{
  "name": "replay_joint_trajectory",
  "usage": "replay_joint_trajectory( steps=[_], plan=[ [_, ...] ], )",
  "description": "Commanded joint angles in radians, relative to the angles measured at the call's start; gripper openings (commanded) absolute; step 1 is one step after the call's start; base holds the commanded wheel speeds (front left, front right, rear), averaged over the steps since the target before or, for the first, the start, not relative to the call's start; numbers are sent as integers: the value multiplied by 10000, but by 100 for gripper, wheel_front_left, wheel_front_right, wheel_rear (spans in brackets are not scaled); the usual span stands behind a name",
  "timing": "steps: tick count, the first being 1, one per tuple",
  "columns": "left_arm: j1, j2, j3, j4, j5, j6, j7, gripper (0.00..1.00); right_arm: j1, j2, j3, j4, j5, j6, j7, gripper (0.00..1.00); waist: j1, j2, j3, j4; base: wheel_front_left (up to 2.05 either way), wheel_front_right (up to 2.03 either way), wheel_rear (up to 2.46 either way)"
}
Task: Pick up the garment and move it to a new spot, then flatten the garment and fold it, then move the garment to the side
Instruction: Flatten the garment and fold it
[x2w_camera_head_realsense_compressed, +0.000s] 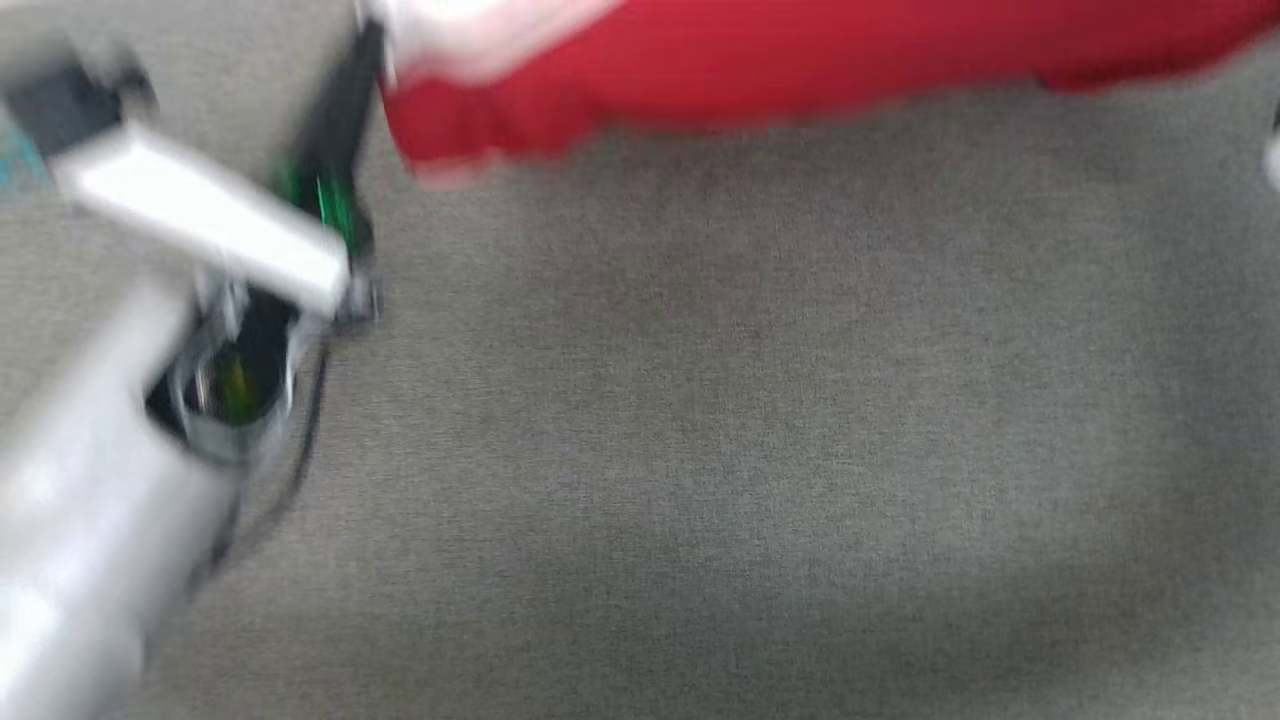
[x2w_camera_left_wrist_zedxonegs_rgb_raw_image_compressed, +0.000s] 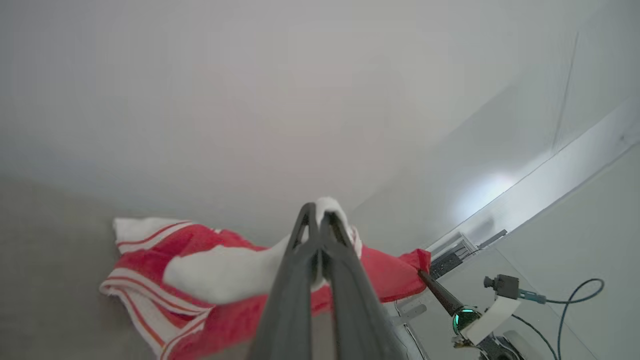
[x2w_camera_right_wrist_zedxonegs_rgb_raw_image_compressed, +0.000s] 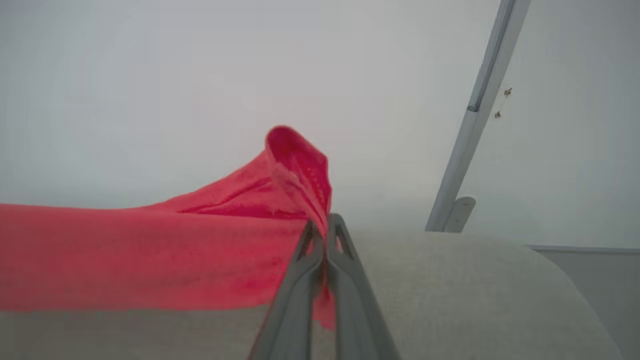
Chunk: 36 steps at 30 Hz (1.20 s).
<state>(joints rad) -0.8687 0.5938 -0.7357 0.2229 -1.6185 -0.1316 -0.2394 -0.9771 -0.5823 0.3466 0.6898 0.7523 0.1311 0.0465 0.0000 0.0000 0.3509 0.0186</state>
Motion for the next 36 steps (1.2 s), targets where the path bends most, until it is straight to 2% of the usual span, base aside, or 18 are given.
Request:
replay_joint_trajectory(
  steps=[1,8,12,17,21,24,28,32,36],
  plan=[
    [432,99,89,-273,-26,24,-115,0,460,-106,27,-197,161,-7,-49,0,0,0,-149,99,0,0,0],
    [4215,446,590,-2693,176,24,-261,0,4319,-1247,-274,-2509,1191,-7,391,0,0,0,-563,429,0,0,0],
    [6080,643,976,-3828,654,24,-270,0,6309,-1623,-959,-3811,1489,-7,799,0,0,0,-661,513,0,0,0],
    [7715,972,1316,-5060,1234,21,-274,0,8503,-1662,-2289,-5273,1593,-7,1559,0,0,0,-633,532,0,0,0],
    [8394,1221,1631,-5765,1593,21,-275,0,9871,-1221,-3643,-6392,1372,-7,2120,0,0,0,-495,464,0,0,0],
    [8298,1325,1684,-5885,1662,21,-256,0,10209,-680,-4321,-7089,1042,-7,2566,0,0,0,-352,343,0,0,0],
    [7687,1321,1641,-5616,1439,21,41,0,9835,-109,-4536,-7429,804,-5,3035,0,0,0,-228,200,0,0,0],
    [6388,1134,1467,-4907,1076,21,869,0,8876,426,-4532,-7234,367,-5,3534,0,0,0,13,75,0,0,0],
    [4979,748,1334,-3755,655,21,1738,0,7773,674,-4399,-6645,70,-5,3738,0,0,0,294,1,0,0,0]
  ],
)
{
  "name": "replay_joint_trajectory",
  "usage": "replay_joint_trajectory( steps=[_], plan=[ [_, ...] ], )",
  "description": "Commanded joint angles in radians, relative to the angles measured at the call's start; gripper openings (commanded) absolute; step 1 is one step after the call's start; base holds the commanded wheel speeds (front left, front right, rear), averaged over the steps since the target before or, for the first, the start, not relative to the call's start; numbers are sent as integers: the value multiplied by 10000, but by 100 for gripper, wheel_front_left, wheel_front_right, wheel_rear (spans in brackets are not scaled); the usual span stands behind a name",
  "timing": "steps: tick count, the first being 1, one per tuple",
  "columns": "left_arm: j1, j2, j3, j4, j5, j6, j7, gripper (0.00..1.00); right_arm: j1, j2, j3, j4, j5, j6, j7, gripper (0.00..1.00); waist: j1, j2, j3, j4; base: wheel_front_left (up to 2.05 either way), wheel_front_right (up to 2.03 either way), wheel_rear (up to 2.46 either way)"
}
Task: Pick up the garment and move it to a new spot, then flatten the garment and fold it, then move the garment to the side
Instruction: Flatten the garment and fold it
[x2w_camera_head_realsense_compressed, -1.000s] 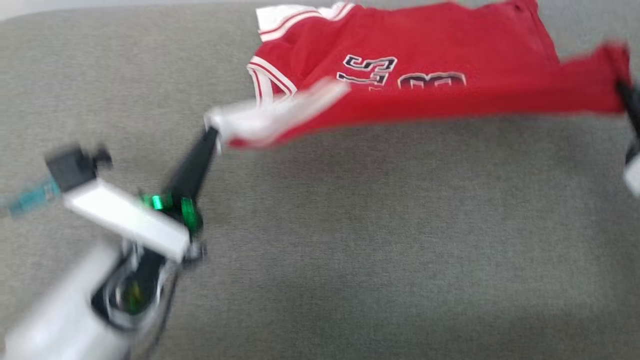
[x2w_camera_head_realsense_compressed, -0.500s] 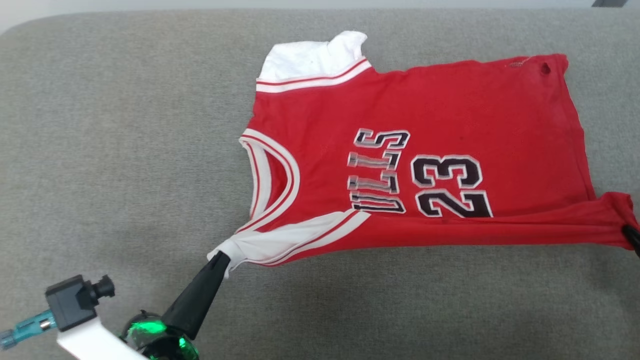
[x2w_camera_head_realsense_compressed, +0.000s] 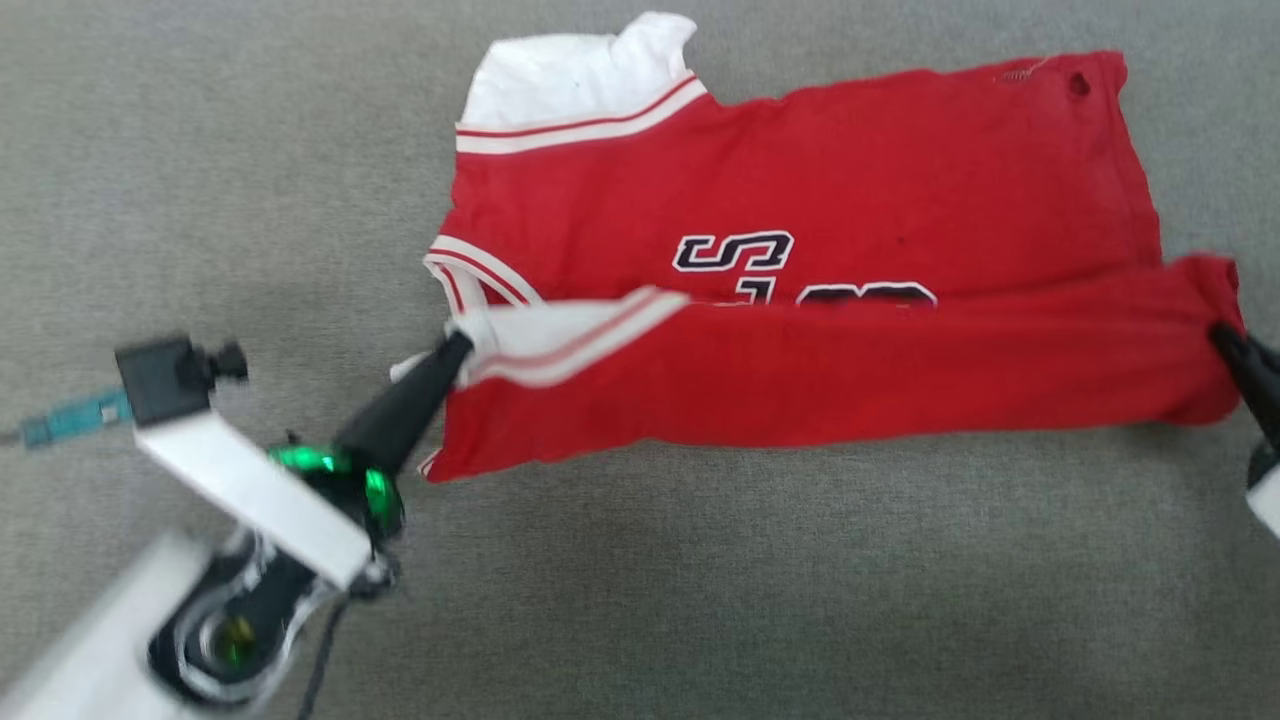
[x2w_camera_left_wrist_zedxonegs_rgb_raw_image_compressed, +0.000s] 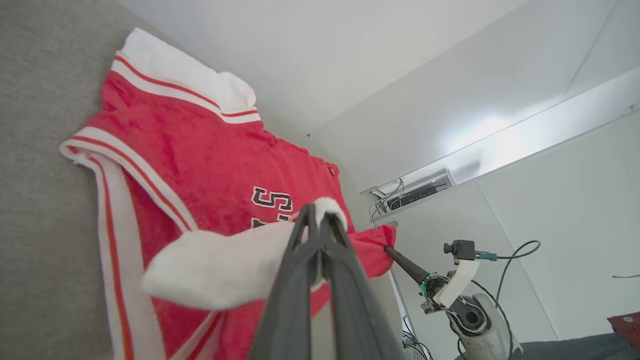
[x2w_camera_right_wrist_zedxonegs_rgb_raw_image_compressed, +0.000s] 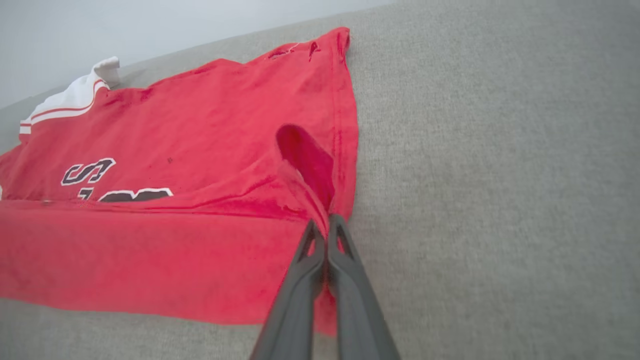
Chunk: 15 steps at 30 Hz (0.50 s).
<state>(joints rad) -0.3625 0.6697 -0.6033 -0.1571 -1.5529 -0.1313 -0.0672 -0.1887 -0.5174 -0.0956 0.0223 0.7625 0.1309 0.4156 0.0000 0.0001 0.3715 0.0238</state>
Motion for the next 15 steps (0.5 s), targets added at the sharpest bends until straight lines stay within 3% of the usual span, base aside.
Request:
replay_joint_trajectory(
  steps=[1,5,15],
  plan=[
    [-363,-78,27,399,-80,17,164,0,-371,59,100,207,-112,-3,53,0,0,-1,176,-95,0,0,0],
    [-1205,-382,5,1629,-195,17,577,0,-1320,105,532,992,-353,-3,-58,0,0,-1,486,-236,0,0,0],
    [-2254,-670,-756,3623,871,15,627,0,-2124,10,1439,2227,-381,-3,-532,0,0,-1,1032,-268,0,0,0]
  ],
)
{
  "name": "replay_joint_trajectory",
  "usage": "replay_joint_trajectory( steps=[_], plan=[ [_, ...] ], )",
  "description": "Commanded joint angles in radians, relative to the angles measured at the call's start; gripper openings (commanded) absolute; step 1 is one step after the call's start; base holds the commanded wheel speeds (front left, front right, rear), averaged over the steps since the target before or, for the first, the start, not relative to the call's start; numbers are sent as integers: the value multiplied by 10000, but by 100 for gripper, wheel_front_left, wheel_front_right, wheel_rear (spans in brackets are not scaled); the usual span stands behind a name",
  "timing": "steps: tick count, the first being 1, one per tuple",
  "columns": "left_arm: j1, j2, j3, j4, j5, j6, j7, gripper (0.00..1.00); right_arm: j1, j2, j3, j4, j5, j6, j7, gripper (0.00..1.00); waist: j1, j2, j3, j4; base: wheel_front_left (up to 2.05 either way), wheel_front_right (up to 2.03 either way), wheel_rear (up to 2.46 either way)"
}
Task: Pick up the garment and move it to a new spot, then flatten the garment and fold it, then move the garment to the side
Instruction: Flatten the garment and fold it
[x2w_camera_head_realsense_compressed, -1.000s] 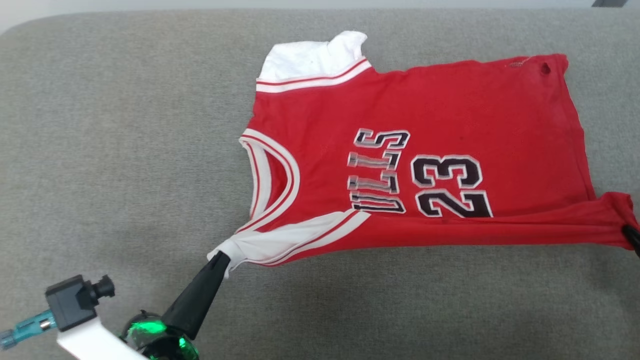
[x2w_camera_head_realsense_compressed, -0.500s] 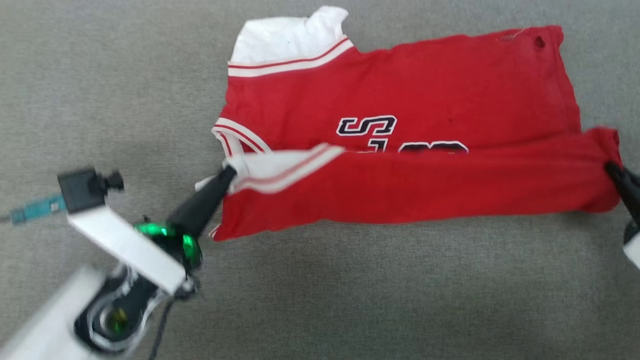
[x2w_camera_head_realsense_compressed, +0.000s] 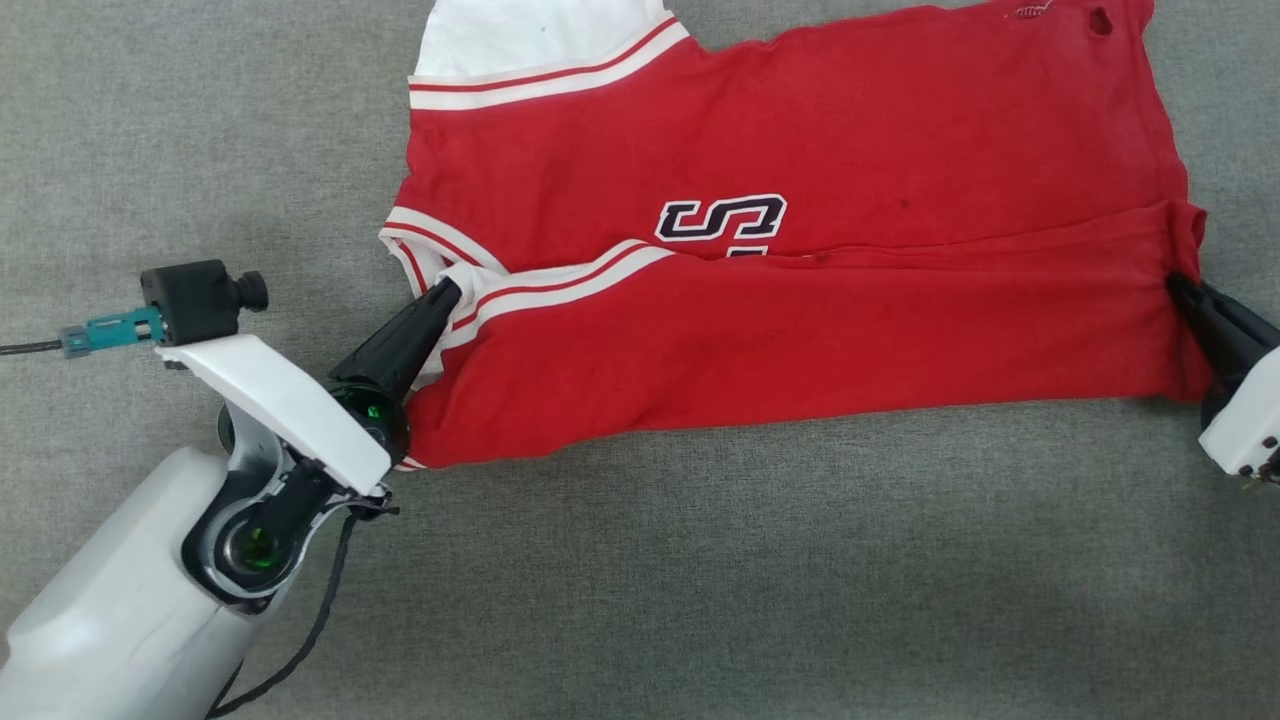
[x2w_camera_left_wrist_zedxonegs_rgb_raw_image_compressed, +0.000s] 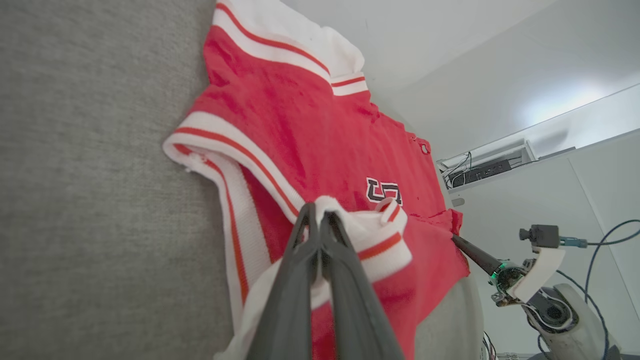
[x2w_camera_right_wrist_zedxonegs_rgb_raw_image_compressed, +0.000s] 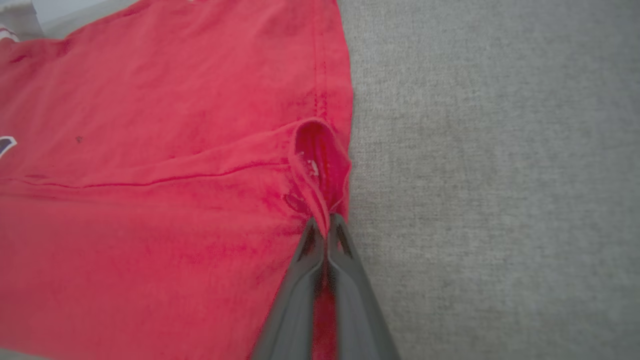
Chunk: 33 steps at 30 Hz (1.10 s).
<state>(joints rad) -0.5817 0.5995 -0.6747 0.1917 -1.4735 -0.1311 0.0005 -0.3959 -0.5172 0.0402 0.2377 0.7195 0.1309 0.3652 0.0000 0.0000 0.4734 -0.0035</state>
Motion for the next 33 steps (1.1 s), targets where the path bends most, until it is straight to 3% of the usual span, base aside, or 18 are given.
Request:
replay_joint_trajectory(
  steps=[1,4,6,8,10,11,21,27,33],
  plan=[
    [-127,33,-171,289,272,19,-124,0,-80,-5,156,149,62,-3,-91,15,0,0,20,3,0,0,0],
    [-275,52,-478,672,531,19,-359,0,-208,-42,359,268,91,-3,-328,100,0,0,-30,4,0,0,0],
    [-378,165,-698,835,702,21,-454,0,-233,-86,439,324,103,-3,-434,100,0,0,-114,8,0,0,0],
    [-479,290,-864,921,778,21,-524,15,-218,-157,508,355,144,-3,-530,100,0,0,-234,18,0,0,0],
    [-668,431,-1069,927,933,21,-577,60,-123,-238,566,336,190,-3,-612,100,0,0,-375,43,0,0,0],
    [-762,519,-1132,907,945,18,-635,100,-64,-285,562,304,203,-3,-658,100,0,0,-446,55,0,0,0],
    [-1386,2001,-2002,189,1823,18,-129,100,623,-324,156,-150,170,-3,-1015,100,0,0,-1223,29,0,0,0],
    [-1214,2627,-2991,-521,1501,390,2394,100,814,-69,174,-382,72,-3,-961,100,0,0,-1431,-129,0,0,0],
    [-1126,2665,-3394,-776,516,956,4200,100,767,67,202,-608,23,-3,-902,100,0,0,-1351,-388,0,0,0]
  ],
)
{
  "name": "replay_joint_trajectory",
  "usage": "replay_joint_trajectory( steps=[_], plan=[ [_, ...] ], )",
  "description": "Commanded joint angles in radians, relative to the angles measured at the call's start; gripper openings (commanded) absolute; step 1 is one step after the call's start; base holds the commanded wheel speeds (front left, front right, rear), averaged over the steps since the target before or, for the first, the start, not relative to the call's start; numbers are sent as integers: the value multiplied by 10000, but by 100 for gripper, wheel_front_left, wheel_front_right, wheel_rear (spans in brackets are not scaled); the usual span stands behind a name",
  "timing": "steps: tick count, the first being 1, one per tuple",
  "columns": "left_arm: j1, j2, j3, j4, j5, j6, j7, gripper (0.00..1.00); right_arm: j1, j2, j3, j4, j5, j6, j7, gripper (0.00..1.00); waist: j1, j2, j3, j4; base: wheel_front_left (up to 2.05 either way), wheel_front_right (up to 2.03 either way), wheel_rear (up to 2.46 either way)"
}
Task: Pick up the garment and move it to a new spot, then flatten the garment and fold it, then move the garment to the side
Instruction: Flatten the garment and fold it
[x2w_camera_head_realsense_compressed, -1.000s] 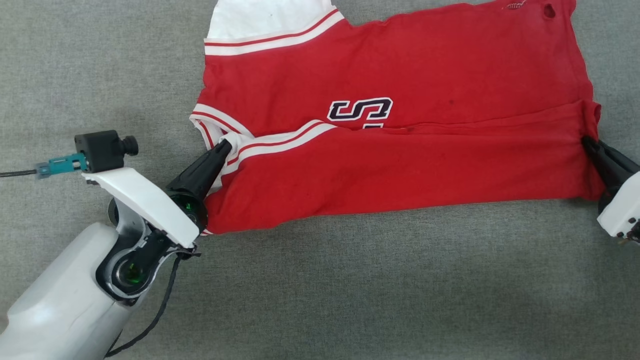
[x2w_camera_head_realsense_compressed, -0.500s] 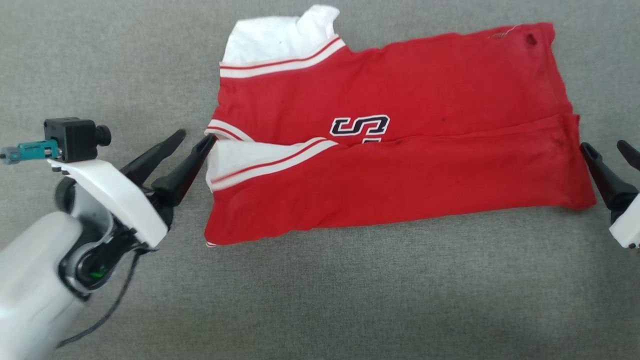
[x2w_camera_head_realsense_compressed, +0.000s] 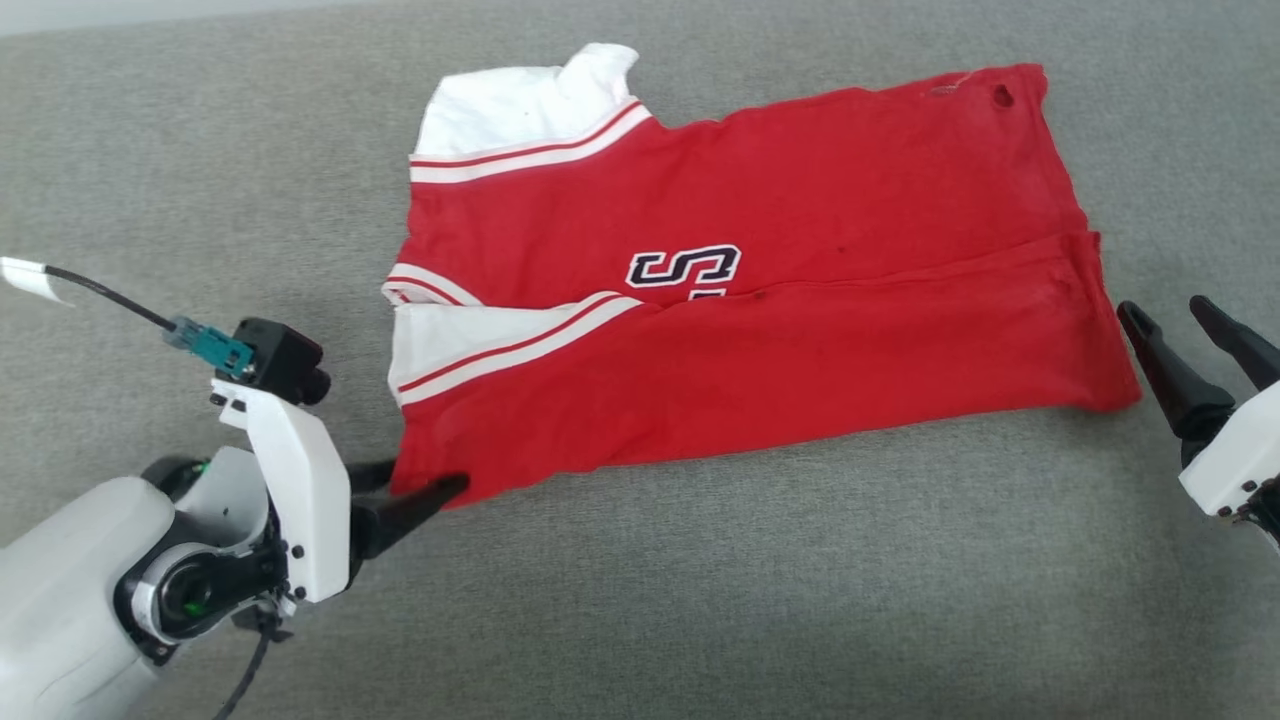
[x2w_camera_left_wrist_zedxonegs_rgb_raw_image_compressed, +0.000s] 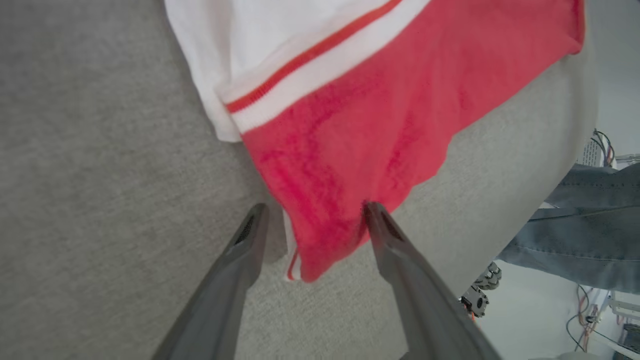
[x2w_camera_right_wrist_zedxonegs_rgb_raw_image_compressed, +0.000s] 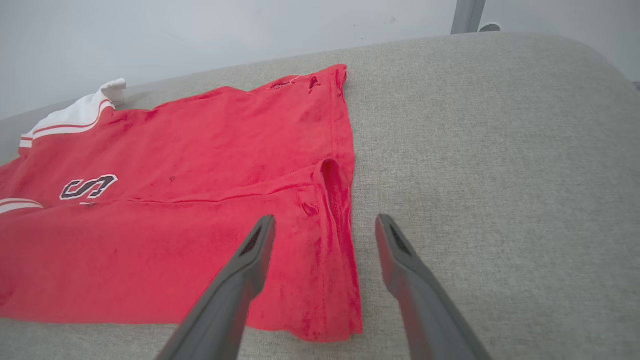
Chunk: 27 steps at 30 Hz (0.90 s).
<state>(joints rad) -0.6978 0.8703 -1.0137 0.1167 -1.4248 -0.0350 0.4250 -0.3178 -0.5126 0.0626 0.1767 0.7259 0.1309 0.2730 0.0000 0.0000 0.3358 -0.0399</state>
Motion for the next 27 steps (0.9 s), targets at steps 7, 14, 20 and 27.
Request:
replay_joint_trajectory(
  steps=[7,14,20,27],
  plan=[
    [-123,-550,-375,1149,-156,205,784,100,-195,88,35,-94,-33,-3,89,100,0,0,311,-325,0,0,0],
    [-256,-1340,-582,2265,-110,-126,891,0,-509,-180,658,-130,-161,-3,567,100,0,0,482,-409,0,0,0],
    [-418,-1658,-555,2502,107,-432,557,0,-1069,-825,1680,34,-418,-3,1691,100,0,0,584,-259,0,0,0],
    [-642,-2064,-589,2563,435,-675,160,0,-1617,-1301,2426,913,-408,-3,3113,100,0,0,736,173,0,0,0]
  ],
)
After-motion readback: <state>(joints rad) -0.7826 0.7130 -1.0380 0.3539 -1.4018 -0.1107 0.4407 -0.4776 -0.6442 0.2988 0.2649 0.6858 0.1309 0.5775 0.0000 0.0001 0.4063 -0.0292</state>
